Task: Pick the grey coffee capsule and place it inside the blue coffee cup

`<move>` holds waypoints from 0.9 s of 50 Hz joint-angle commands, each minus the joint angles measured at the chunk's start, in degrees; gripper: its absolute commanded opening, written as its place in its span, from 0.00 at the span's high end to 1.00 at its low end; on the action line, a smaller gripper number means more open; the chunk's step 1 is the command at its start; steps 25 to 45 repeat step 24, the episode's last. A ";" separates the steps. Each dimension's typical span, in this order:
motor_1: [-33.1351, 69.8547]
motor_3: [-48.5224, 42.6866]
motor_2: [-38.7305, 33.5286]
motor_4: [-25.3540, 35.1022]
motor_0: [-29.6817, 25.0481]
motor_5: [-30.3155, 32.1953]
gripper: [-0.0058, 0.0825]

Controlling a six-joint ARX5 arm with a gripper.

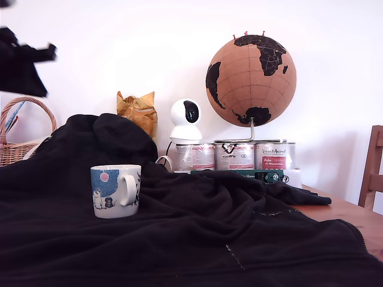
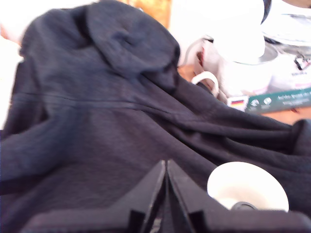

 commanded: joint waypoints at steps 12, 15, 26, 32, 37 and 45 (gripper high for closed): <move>-8.35 -7.63 0.20 -0.11 3.23 2.58 0.95; -10.05 -9.18 0.20 -0.11 3.63 2.84 0.95; -14.49 -14.32 0.17 -0.13 3.91 2.84 0.95; -14.49 -14.32 0.17 -0.13 3.91 2.84 0.95; -14.49 -14.32 0.17 -0.13 3.91 2.84 0.95; -14.49 -14.32 0.17 -0.13 3.91 2.84 0.95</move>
